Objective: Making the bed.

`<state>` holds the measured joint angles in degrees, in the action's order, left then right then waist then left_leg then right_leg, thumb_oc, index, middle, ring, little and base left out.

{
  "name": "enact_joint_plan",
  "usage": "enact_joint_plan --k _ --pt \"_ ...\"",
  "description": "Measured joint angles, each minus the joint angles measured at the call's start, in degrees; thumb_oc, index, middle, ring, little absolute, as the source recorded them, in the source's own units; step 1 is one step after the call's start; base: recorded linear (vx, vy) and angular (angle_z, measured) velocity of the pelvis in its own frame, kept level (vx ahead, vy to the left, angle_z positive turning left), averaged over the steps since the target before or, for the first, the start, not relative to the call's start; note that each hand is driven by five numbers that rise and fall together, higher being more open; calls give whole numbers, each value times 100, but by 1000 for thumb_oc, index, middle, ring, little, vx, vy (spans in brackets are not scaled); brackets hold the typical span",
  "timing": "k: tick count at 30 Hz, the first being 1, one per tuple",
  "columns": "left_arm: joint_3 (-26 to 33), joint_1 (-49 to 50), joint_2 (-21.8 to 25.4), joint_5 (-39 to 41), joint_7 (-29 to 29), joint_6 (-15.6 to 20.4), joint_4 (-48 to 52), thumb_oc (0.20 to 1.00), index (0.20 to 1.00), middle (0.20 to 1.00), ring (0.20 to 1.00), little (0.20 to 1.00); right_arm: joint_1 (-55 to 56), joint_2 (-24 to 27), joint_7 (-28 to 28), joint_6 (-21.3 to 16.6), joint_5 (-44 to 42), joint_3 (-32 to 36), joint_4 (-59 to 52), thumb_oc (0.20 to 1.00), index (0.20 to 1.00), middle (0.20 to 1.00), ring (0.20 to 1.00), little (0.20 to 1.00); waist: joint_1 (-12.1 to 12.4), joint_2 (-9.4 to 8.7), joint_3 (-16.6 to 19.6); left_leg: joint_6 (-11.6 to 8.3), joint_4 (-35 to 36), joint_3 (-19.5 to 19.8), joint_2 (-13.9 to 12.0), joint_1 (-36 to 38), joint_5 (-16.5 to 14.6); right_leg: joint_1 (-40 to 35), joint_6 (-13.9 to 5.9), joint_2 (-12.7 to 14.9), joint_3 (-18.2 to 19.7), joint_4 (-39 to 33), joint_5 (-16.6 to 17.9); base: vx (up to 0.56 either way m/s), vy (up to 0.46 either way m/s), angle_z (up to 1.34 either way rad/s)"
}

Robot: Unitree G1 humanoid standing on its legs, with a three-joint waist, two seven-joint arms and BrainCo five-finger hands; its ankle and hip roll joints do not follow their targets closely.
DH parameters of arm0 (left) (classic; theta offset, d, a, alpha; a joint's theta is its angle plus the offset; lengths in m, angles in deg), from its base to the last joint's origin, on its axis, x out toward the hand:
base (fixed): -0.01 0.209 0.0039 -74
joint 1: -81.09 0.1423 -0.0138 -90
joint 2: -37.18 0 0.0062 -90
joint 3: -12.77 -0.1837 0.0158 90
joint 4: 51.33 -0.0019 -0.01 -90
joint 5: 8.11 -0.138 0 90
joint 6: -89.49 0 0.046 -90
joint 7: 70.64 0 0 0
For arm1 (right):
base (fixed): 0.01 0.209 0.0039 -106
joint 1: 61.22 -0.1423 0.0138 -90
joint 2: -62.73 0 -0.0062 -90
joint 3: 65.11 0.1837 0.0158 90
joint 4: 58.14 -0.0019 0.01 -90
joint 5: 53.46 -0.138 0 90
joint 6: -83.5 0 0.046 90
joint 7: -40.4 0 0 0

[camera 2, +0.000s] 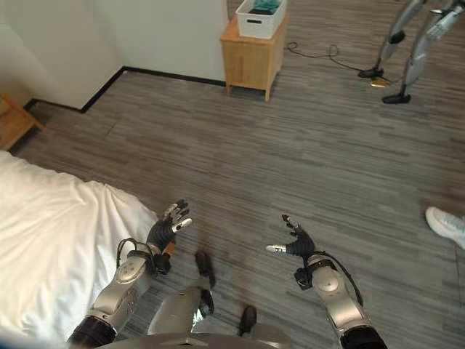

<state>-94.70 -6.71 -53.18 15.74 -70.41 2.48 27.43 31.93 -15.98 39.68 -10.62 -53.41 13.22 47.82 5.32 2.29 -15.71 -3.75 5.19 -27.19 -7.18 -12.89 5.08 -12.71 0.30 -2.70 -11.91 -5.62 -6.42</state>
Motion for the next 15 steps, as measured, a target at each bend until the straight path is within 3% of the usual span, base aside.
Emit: enact_joint_plan --k 1,2,3,5,6,7,8,9,10,11,12,13,15 --pt "74 98 51 -12 -2 -5 74 1000 1000 1000 1000 1000 -115 17 -7 8 0 -39 0 1000 1000 1000 1000 1000 -27 53 31 20 -120 -278 -73 20 14 -91 -62 25 -12 9 -121 741 246 5" --pt "102 146 75 -31 10 -10 93 1000 1000 1000 1000 1000 -148 5 0 4 2 -29 -3 1000 1000 1000 1000 1000 -24 -41 1 26 -195 -381 -21 35 23 -146 -130 18 54 -7 -196 519 197 -46" --pt "262 237 121 -42 123 -54 151 1000 1000 1000 1000 1000 -204 -151 -19 16 6 -21 49 1000 1000 1000 1000 1000 158 -197 -8 299 -125 -524 119 345 204 -329 -416 331 225 137 -421 463 217 -60" --pt "266 206 199 -42 191 -61 184 1000 1000 1000 1000 1000 -148 -166 -4 11 15 -90 21 1000 1000 1000 1000 1000 151 -231 20 772 45 -579 282 701 552 -317 -630 513 177 697 -544 299 219 -27" --pt "263 101 269 -46 217 -74 184 1000 1000 1000 1000 1000 -131 -221 -24 39 49 -98 29 1000 1000 1000 1000 1000 139 -287 -6 955 17 -537 372 852 505 -126 -760 660 55 1385 -623 385 322 25" --pt "248 -38 366 -55 271 -97 221 1000 1000 1000 1000 1000 -32 -258 -32 44 205 -106 -28 1000 1000 1000 1000 1000 129 -303 12 1156 18 -487 391 1068 416 372 -1033 982 -417 2890 -600 405 307 15" --pt "273 -151 423 -93 322 -92 310 1000 1000 1000 1000 1000 39 -272 -34 45 230 -98 -130 1000 1000 1000 1000 1000 173 -359 39 1268 4 -376 504 1226 152 634 -1101 1188 -489 3599 -592 527 378 23" --pt "266 -254 492 -176 372 -93 371 1000 1000 1000 1000 1000 116 -264 -62 37 230 -62 -286 1000 1000 1000 1000 1000 143 -413 55 1238 -16 -193 603 1338 -41 868 -1123 1371 -442 4303 -279 327 213 82" --pt "219 -522 483 -268 442 -89 378 1000 1000 1000 1000 1000 234 -266 -158 31 231 85 -529 1000 1000 1000 1000 1000 -104 -388 44 1178 17 301 767 1529 -166 1272 -1083 1526 -271 5287 -510 320 185 132" --pt "220 -660 453 -272 479 -80 368 1000 1000 1000 1000 1000 235 -255 -192 42 230 135 -611 1000 1000 1000 1000 1000 -244 -313 0 1151 18 500 768 1619 -145 1471 -1048 1559 -261 5362 -726 198 100 133" --pt "228 -836 369 -278 531 -50 385 1000 1000 1000 1000 1000 154 -208 -208 42 230 137 -675 1000 1000 1000 1000 1000 -291 -161 -37 1203 19 751 686 1701 -354 1931 -907 1435 -180 5341 -880 378 93 94" --pt "354 -972 232 -280 617 -31 365 1000 1000 1000 1000 1000 -36 -201 -211 36 229 160 -716 1000 1000 1000 1000 1000 -386 237 -205 1013 11 897 337 1821 -357 2620 -569 1103 -46 4846 -1055 442 40 82" --pt "437 -1005 24 -394 659 -21 355 1000 1000 1000 1000 1000 -43 -149 -213 28 220 159 -792 1000 1000 1000 1000 1000 -520 398 -289 1061 8 1358 165 2010 -465 3198 -590 880 268 3625 -824 535 11 109"
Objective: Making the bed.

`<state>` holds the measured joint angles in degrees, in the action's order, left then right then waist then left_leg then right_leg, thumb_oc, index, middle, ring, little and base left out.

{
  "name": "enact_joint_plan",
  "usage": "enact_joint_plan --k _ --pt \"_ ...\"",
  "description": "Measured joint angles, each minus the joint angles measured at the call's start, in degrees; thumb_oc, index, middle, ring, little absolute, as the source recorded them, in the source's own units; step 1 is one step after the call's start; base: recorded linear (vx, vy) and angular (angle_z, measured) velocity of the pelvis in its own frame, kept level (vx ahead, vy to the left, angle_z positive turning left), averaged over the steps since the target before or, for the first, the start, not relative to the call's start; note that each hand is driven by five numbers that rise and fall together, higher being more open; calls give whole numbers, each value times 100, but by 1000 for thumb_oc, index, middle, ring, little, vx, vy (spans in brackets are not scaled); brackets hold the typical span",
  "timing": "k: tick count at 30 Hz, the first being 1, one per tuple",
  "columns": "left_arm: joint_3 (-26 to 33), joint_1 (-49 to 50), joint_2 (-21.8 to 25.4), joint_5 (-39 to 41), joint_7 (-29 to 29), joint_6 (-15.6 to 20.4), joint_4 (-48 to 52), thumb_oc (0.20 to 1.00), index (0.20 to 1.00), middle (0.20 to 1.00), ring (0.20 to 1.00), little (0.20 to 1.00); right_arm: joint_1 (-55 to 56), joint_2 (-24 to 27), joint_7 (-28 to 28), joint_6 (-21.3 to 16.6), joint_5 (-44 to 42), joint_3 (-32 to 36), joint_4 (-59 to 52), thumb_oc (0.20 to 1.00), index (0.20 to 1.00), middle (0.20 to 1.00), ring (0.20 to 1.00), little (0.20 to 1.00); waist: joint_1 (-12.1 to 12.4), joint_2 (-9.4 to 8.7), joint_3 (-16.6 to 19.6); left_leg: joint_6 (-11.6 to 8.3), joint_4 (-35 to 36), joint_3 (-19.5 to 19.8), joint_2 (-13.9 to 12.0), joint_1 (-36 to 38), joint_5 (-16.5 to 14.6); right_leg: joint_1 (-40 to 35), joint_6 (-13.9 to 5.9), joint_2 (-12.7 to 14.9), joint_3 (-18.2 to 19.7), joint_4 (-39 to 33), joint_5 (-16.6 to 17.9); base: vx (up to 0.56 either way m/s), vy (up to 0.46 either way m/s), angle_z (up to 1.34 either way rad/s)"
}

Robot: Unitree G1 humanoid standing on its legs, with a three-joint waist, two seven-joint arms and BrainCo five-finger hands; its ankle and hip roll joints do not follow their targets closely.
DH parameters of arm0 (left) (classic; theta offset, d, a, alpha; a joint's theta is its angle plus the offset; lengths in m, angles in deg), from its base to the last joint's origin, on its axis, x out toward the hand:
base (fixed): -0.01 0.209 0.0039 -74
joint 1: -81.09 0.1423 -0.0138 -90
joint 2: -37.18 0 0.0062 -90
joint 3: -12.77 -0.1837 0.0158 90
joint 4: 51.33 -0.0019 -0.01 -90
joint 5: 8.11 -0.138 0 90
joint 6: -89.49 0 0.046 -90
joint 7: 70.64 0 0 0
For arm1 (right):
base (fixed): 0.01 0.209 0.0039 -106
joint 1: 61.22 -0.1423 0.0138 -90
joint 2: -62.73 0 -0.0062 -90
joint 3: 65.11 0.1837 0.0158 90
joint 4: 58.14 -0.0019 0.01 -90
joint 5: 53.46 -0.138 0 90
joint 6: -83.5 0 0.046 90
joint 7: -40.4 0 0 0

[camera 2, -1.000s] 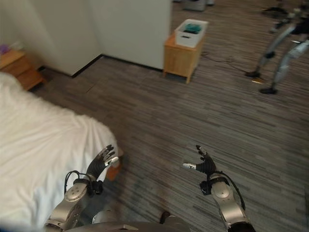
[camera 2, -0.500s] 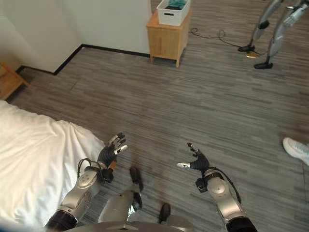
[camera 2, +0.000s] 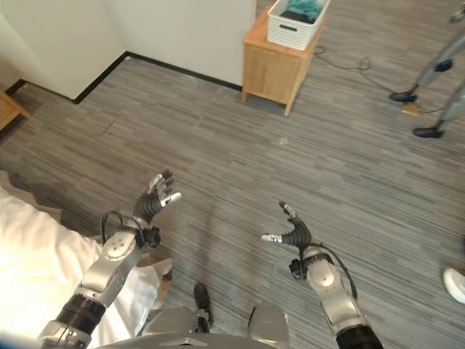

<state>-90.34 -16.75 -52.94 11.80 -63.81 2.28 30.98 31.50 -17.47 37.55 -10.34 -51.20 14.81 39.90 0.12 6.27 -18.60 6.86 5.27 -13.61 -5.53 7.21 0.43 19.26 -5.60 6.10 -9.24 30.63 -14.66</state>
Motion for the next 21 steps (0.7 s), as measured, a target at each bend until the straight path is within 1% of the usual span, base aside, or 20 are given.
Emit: enact_joint_plan --k 1,2,3,4,5,6,7,8,9,10,11,12,13,14,15,16,17,18,19,21 --pt "12 14 -30 -47 39 10 -23 1000 1000 1000 1000 1000 51 5 -1 1 -8 -1 9 1000 1000 1000 1000 1000 -28 7 -21 115 2 255 -90 85 -143 85 -60 -106 241 -726 241 311 -17 133" --pt "9 21 -80 -109 58 44 -87 1000 1000 1000 1000 1000 161 12 -2 5 -10 4 18 1000 1000 1000 1000 1000 -97 8 -26 52 -4 626 -202 179 -232 13 -164 -219 618 -1758 527 524 -40 195" --pt "9 45 -34 -113 78 63 -100 1000 1000 1000 1000 1000 299 -8 -17 10 -11 26 37 1000 1000 1000 1000 1000 -138 -239 -51 -247 -28 923 -254 312 -413 -107 -451 -113 994 -2930 846 508 -54 234" --pt "1 81 104 -207 104 65 -106 1000 1000 1000 1000 1000 477 -93 -56 0 -11 84 38 1000 1000 1000 1000 1000 -123 -536 13 -544 -11 1420 -349 373 -599 -204 -796 132 1159 -3018 622 641 -86 278" --pt "4 -10 61 -287 139 76 -171 1000 1000 1000 1000 1000 641 -143 -96 5 -8 291 132 1000 1000 1000 1000 1000 -115 -570 29 -1004 -6 1897 -529 382 -758 -278 -1047 73 1193 -2758 982 453 -106 238" --pt "0 -74 10 -289 181 75 -168 1000 1000 1000 1000 1000 656 -160 -129 74 -8 461 268 1000 1000 1000 1000 1000 -66 -554 -19 -1170 -187 1973 -630 291 -907 -242 -1053 16 1063 -2427 1024 277 -86 216" --pt "18 -11 30 -348 185 79 -91 1000 1000 1000 1000 1000 521 -169 -174 126 -6 547 395 1000 1000 1000 1000 1000 107 -632 -82 -1294 -1050 1912 -331 18 -1087 -322 -908 56 1107 -2131 1097 226 -96 174" --pt "33 149 30 -443 177 85 128 1000 1000 1000 1000 1000 570 -98 -187 130 -5 671 413 1000 1000 1000 1000 1000 96 -638 -83 -1277 -1923 1918 -34 -111 -1112 -557 -527 64 977 -2087 1183 122 -91 163" --pt "78 512 74 -499 182 144 361 1000 1000 1000 1000 1000 611 -55 -190 103 0 741 360 1000 1000 1000 1000 1000 149 -632 35 -1241 -2230 1893 221 -75 -1036 -800 -101 35 833 -2121 1519 160 -156 165" --pt "132 713 70 -502 179 213 499 1000 1000 1000 1000 1000 610 2 -203 58 2 793 382 1000 1000 1000 1000 1000 157 -505 93 -1111 -2336 1652 273 21 -1006 -971 133 -35 675 -2067 1478 152 -228 166" --pt "220 807 23 -493 173 273 567 1000 1000 1000 1000 1000 554 61 -222 57 3 906 432 1000 1000 1000 1000 1000 217 -574 57 -1201 -2926 1515 248 -378 -706 -1100 270 35 305 -2100 1346 254 -339 177" --pt "294 816 -61 -480 173 289 551 1000 1000 1000 1000 1000 507 163 -206 63 4 986 435 1000 1000 1000 1000 1000 365 -489 24 -1297 -3890 1325 27 -1207 -109 -1208 430 101 -223 -2020 1282 226 -271 166" --pt "456 1051 -35 -479 168 306 635 1000 1000 1000 1000 1000 483 173 -210 78 12 1001 382 1000 1000 1000 1000 1000 605 -611 -40 -1341 -4581 765 -245 -1700 205 -1184 886 272 -544 -1225 870 463 -193 189" --pt "675 1397 -5 -458 191 321 659 1000 1000 1000 1000 1000 433 64 -329 88 18 1143 351 1000 1000 1000 1000 1000 590 -618 -60 -1371 -4916 -104 -793 -2026 -132 -1442 860 120 -817 -1314 428 416 -5 164" --pt "791 1769 76 -442 203 251 521 1000 1000 1000 1000 1000 264 -41 -454 94 16 1150 348 1000 1000 1000 1000 1000 735 -765 -63 -1219 -4182 -567 -698 -2052 -223 -1590 775 95 -940 -1599 324 542 34 126" --pt "909 2001 77 -441 196 180 430 1000 1000 1000 1000 1000 181 -106 -473 91 15 1175 196 1000 1000 1000 1000 1000 824 -799 -50 -1097 -3526 -899 -592 -1999 -271 -1698 648 36 -1011 -1912 479 477 201 70" --pt "1008 2211 58 -443 194 104 344 1000 1000 1000 1000 1000 135 -109 -471 37 12 1137 -100 1000 1000 1000 1000 1000 828 -811 -49 -1062 -2497 -973 -320 -1931 -243 -1910 759 -48 -1087 -2293 635 378 150 47" --pt "1018 2284 45 -445 169 94 225 1000 1000 1000 1000 1000 39 -132 -478 -31 12 1084 -85 1000 1000 1000 1000 1000 826 -827 -46 -1040 -1966 -1096 -256 -1854 -225 -2059 651 -135 -1225 -2549 652 391 190 57" --pt "1030 2318 27 -446 141 85 76 1000 1000 1000 1000 1000 -27 -169 -489 -25 13 1011 -27 1000 1000 1000 1000 1000 779 -824 -17 -981 -1453 -1221 -229 -1760 -171 -2215 490 -236 -1351 -2751 716 277 151 56" --pt "982 2299 -17 -444 71 55 -135 1000 1000 1000 1000 1000 -34 -207 -486 -14 15 899 4 1000 1000 1000 1000 1000 791 -733 52 -872 -689 -1344 -314 -1731 -54 -2473 640 -494 -1492 -3048 858 331 188 42"
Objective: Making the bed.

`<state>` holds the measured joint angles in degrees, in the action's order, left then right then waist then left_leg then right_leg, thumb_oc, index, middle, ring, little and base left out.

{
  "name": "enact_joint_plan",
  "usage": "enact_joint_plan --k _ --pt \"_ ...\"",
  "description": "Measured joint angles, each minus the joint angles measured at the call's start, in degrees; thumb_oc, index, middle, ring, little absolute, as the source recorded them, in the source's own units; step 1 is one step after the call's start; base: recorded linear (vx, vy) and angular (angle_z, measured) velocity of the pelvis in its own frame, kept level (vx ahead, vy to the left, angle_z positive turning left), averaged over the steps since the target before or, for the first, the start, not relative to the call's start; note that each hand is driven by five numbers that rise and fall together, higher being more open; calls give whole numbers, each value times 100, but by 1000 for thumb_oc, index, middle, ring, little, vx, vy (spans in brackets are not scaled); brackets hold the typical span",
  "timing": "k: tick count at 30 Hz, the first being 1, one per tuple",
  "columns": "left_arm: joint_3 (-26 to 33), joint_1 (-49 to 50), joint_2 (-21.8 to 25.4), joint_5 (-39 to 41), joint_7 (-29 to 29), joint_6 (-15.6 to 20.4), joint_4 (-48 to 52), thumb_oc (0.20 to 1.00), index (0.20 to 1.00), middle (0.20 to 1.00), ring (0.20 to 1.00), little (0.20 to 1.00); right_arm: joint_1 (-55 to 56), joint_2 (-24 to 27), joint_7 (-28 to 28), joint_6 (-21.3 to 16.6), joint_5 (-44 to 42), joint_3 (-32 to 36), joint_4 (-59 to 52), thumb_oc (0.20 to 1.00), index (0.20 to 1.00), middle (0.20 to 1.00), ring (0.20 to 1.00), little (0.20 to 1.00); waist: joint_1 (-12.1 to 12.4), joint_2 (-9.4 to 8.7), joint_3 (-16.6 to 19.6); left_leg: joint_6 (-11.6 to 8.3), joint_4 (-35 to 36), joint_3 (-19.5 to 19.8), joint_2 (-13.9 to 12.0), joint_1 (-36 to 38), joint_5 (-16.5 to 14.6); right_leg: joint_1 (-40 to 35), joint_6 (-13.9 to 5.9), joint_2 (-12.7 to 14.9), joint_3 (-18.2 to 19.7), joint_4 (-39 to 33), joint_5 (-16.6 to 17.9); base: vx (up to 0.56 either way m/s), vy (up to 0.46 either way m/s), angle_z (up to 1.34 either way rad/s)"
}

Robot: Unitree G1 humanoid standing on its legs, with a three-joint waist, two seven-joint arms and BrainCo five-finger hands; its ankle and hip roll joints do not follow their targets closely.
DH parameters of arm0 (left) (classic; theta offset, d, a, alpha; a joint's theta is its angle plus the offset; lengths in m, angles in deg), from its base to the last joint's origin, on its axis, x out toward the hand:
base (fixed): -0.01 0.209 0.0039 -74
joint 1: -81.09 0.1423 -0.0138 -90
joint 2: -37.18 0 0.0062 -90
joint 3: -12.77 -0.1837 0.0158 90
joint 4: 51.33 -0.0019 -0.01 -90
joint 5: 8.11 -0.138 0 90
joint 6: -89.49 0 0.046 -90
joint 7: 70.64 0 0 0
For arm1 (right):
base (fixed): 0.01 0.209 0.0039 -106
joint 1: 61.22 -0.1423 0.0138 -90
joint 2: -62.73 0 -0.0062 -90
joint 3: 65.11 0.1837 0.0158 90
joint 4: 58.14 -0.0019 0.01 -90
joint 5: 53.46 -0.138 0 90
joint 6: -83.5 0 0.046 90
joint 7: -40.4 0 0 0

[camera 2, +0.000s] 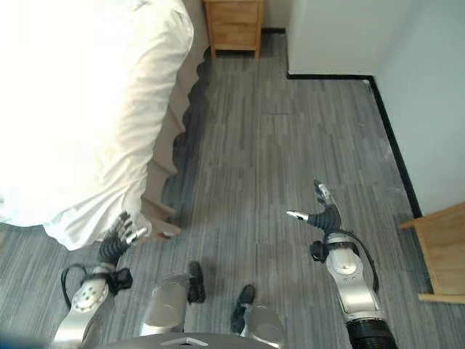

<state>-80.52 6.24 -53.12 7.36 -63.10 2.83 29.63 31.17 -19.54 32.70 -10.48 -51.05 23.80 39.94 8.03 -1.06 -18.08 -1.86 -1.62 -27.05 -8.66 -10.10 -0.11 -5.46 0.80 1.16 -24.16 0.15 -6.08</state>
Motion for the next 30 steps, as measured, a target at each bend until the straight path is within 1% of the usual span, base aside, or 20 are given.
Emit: enact_joint_plan --k 2,4,6,7,8,9,11,12,13,15,17,19,20,22,24,26,27,28,29,30 --pt "35 -24 -15 3 -54 -22 -154 1000 1000 1000 1000 1000 -56 -38 -22 74 2 -199 111 1000 1000 1000 1000 1000 20 -31 38 131 332 -225 -251 -85 116 -224 -319 -233 -45 -269 -209 438 173 17" --pt "34 35 -51 1 -130 -135 -203 1000 1000 1000 1000 1000 90 -128 48 98 16 -212 110 1000 1000 1000 1000 1000 -7 -125 136 140 211 -173 -309 -59 203 -569 -155 -357 -25 -435 -214 668 317 3" --pt "77 146 -38 -3 -157 -153 -229 1000 1000 1000 1000 1000 339 -193 60 74 217 -143 -56 1000 1000 1000 1000 1000 16 -198 317 61 -603 -352 -255 -26 98 -723 -365 -238 5 -269 -532 353 266 -23" --pt "79 129 -20 -15 -145 -209 -315 1000 1000 1000 1000 1000 418 -233 57 123 235 -206 -12 1000 1000 1000 1000 1000 -11 -247 408 218 -709 -531 -120 148 71 -598 -441 -17 -68 249 -601 334 327 -30" --pt "55 76 -19 -44 -130 -239 -325 1000 1000 1000 1000 1000 531 -158 62 134 273 -331 -59 1000 1000 1000 1000 1000 -173 -47 541 260 -466 -731 20 491 -12 -213 -517 215 -176 1608 -654 215 242 -15" --pt "43 59 -5 -64 -120 -234 -296 1000 1000 1000 1000 1000 567 -103 57 133 351 -383 -97 1000 1000 1000 1000 1000 -272 134 648 556 -173 -713 26 681 -111 142 -519 384 -283 2562 -710 225 211 12" --pt "68 -206 274 -73 -92 -215 -199 1000 1000 1000 1000 1000 804 -225 69 152 443 -475 -222 1000 1000 1000 1000 1000 -383 -174 770 802 127 -665 534 1011 -91 665 -852 1366 -428 3827 -936 245 147 24" --pt "108 -252 310 -88 -77 -213 -114 1000 1000 1000 1000 1000 802 -219 69 145 446 -479 -234 1000 1000 1000 1000 1000 -392 -213 794 882 180 -641 607 1067 -148 764 -940 1544 -351 3897 -936 263 89 40" --pt "121 -674 386 -103 129 -213 -43 1000 1000 1000 1000 1000 644 -246 13 141 445 -451 -223 1000 1000 1000 1000 1000 -643 -154 659 841 276 -248 714 1142 -255 1264 -1036 1734 0 4035 -940 280 18 71" --pt "76 -1074 444 -125 179 -185 -16 1000 1000 1000 1000 1000 590 -227 -58 140 445 -413 -295 1000 1000 1000 1000 1000 -844 -20 511 852 346 2 666 1200 -218 1580 -1033 1530 201 3565 -932 210 -42 89" --pt "188 -1205 475 -292 257 -79 86 1000 1000 1000 1000 1000 587 -211 -66 149 446 -413 -277 1000 1000 1000 1000 1000 -843 -11 380 838 454 -19 703 1654 -227 1820 -843 1385 207 2605 -512 336 -65 37" --pt "313 -974 479 -322 303 -22 411 1000 1000 1000 1000 1000 615 -195 -119 119 444 -341 -308 1000 1000 1000 1000 1000 -921 -7 381 655 525 -74 696 1848 -353 1809 -951 1220 224 1802 -109 248 -62 45" --pt "376 -816 525 -328 323 115 666 1000 1000 1000 1000 1000 642 -215 -175 80 438 -123 -294 1000 1000 1000 1000 1000 -946 -157 381 409 594 -46 754 1991 -522 1857 -903 1240 277 1124 403 328 -84 56" --pt "447 -686 433 -327 343 140 642 1000 1000 1000 1000 1000 620 -211 -185 97 435 130 -229 1000 1000 1000 1000 1000 -871 -161 365 317 567 -24 664 2008 -558 1707 -673 1079 298 672 1147 396 -109 21" --pt "444 -532 393 -328 321 142 589 1000 1000 1000 1000 1000 522 -199 -205 89 424 318 -193 1000 1000 1000 1000 1000 -875 5 333 238 563 -26 457 2020 -545 1531 -496 788 280 395 1242 351 -151 -15" --pt "413 -511 317 -329 268 137 504 1000 1000 1000 1000 1000 524 -226 -218 90 380 489 -80 1000 1000 1000 1000 1000 -957 150 282 88 545 -18 287 2119 -485 1523 -267 722 277 817 981 362 -164 14" --pt "324 -700 215 -331 192 134 398 1000 1000 1000 1000 1000 661 -188 -210 97 374 596 -56 1000 1000 1000 1000 1000 -1134 361 139 38 554 192 119 2438 -421 1916 -402 931 340 2297 534 519 -201 75" --pt "366 -680 274 -334 121 173 513 1000 1000 1000 1000 1000 969 -218 -210 90 374 514 -51 1000 1000 1000 1000 1000 -1301 238 311 -90 558 263 175 2503 -519 1990 -809 1167 485 1993 392 539 -226 67" --pt "424 -702 231 -335 111 222 492 1000 1000 1000 1000 1000 986 -191 -192 91 376 499 -13 1000 1000 1000 1000 1000 -1336 321 316 -378 581 260 42 2577 -762 2007 -548 1087 358 1877 369 563 -255 25" --pt "456 -703 195 -333 97 204 413 1000 1000 1000 1000 1000 823 -288 -172 143 376 466 150 1000 1000 1000 1000 1000 -1316 422 274 -486 573 201 -94 2599 -758 1999 -557 923 319 1947 258 450 -204 -19"
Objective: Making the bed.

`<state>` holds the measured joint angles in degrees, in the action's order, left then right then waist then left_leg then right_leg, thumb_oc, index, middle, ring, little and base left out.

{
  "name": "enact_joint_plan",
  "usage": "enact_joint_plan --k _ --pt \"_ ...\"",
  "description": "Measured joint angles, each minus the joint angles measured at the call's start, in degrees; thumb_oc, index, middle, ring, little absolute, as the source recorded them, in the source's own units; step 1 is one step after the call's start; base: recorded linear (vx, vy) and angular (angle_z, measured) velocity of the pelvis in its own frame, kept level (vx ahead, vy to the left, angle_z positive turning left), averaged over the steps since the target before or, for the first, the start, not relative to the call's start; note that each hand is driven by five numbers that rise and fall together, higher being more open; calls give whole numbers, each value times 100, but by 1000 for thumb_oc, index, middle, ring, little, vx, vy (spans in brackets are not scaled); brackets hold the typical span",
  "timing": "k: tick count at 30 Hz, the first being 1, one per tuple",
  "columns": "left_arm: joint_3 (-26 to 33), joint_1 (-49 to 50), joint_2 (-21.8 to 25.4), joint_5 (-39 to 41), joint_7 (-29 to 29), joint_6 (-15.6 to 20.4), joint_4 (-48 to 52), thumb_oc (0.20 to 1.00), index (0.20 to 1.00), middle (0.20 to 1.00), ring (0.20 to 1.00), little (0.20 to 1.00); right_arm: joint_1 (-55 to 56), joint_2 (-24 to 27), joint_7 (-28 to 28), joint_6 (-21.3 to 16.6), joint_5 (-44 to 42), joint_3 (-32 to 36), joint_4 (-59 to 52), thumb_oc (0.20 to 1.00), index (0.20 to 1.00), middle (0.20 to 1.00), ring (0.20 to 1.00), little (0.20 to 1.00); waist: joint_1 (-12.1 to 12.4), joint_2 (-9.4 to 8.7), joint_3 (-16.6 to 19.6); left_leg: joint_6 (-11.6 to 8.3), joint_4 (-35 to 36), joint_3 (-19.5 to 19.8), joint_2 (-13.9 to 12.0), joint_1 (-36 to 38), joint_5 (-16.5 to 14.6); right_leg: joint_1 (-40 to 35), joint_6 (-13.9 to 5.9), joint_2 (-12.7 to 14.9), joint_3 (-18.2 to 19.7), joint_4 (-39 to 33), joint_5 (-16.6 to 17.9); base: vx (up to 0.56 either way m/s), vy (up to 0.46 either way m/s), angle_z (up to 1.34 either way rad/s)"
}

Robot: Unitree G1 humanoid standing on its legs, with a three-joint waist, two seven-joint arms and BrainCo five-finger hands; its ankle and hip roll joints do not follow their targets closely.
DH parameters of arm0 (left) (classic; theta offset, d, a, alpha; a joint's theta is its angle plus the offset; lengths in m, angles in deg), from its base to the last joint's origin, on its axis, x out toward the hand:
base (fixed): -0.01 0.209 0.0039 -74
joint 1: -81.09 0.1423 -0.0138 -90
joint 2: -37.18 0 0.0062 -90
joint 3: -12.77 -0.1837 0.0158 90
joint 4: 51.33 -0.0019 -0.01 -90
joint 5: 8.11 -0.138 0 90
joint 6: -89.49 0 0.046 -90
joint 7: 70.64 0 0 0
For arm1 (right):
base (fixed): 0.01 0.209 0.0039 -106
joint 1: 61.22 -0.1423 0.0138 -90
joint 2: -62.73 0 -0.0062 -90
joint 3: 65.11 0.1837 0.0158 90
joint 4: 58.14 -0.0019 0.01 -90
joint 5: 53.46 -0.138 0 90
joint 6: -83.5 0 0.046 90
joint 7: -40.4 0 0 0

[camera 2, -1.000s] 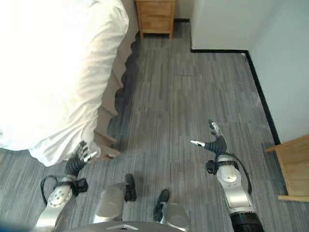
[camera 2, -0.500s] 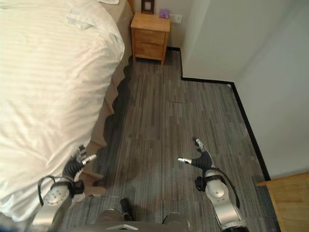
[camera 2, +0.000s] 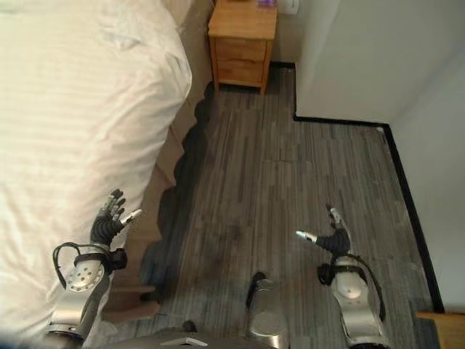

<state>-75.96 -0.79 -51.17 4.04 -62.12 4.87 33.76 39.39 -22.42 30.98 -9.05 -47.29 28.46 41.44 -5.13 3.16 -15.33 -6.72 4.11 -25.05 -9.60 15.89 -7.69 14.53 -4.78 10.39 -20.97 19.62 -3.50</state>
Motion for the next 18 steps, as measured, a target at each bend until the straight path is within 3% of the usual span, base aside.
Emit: enact_joint_plan --k 2,5,6,8,9,10,12,13,14,16,17,18 --pt "-74 17 13 -1 -36 -49 1 1000 1000 1000 1000 1000 -6 10 35 7 2 -50 -8 1000 1000 1000 1000 1000 47 17 -7 38 -132 -2 -26 -15 29 109 168 -66 104 245 -146 391 -180 -22" --pt "-162 90 4 2 -61 -50 -2 1000 1000 1000 1000 1000 -36 42 71 1 -1 -78 -7 1000 1000 1000 1000 1000 63 47 28 53 -470 91 -168 32 77 106 198 -135 190 562 -556 290 -258 -17" --pt "-152 92 11 3 -76 -46 -13 1000 1000 1000 1000 1000 -102 72 76 0 -1 -105 25 1000 1000 1000 1000 1000 50 66 22 -28 -608 123 -217 -5 141 62 200 -150 155 559 -610 367 -495 -9" --pt "-181 -36 -15 76 -85 -50 -84 1000 1000 1000 1000 1000 -288 88 130 16 -2 -186 279 1000 1000 1000 1000 1000 123 -43 -7 -178 -2587 575 -616 -903 343 -256 310 -323 113 198 -662 461 -491 -13" --pt "-207 -7 -28 129 -89 -46 -37 1000 1000 1000 1000 1000 -285 104 131 -4 -2 -210 221 1000 1000 1000 1000 1000 276 -92 19 -175 -4083 1133 -882 -1632 1076 -547 610 -499 62 -103 -619 477 -331 -53" --pt "-221 97 -76 137 -82 -47 20 1000 1000 1000 1000 1000 -294 119 133 -7 -1 -212 141 1000 1000 1000 1000 1000 447 -166 -21 -59 -5015 1477 -989 -2130 1875 -821 826 -629 255 -278 -646 426 -197 -68" --pt "-275 203 -98 272 -82 -45 79 1000 1000 1000 1000 1000 -315 137 120 -6 2 -244 -6 1000 1000 1000 1000 1000 600 -354 -53 -26 -5560 1413 -708 -2692 1272 -1020 922 -602 495 -485 -664 244 -5 -67" --pt "-300 245 -167 342 -71 -18 100 1000 1000 1000 1000 1000 -354 230 126 -19 6 -372 -159 1000 1000 1000 1000 1000 700 -511 -107 71 -4928 1009 -266 -2930 1027 -1273 833 -512 671 -862 -372 393 55 -60" --pt "-318 320 -178 343 -60 -14 98 1000 1000 1000 1000 1000 -374 280 127 -22 7 -482 -194 1000 1000 1000 1000 1000 694 -507 -107 57 -4491 891 -156 -3109 1013 -1529 765 -668 724 -1173 -380 543 96 -58" --pt "-321 367 -198 339 -44 10 94 1000 1000 1000 1000 1000 -340 289 119 -25 7 -649 -200 1000 1000 1000 1000 1000 700 -467 -94 149 -2936 733 89 -2946 991 -1910 729 -854 755 -1592 -373 482 115 -24" --pt "-312 360 -215 332 -33 60 64 1000 1000 1000 1000 1000 -317 323 122 -52 10 -802 -185 1000 1000 1000 1000 1000 697 -344 -41 165 -1281 506 330 -2863 1016 -2255 642 -1096 719 -1942 -421 361 73 -21" --pt "-293 342 -262 332 -18 94 26 1000 1000 1000 1000 1000 -318 360 125 -60 11 -853 -148 1000 1000 1000 1000 1000 714 -221 3 168 -508 536 357 -2871 1017 -2328 569 -1290 714 -1988 -505 529 92 -13"
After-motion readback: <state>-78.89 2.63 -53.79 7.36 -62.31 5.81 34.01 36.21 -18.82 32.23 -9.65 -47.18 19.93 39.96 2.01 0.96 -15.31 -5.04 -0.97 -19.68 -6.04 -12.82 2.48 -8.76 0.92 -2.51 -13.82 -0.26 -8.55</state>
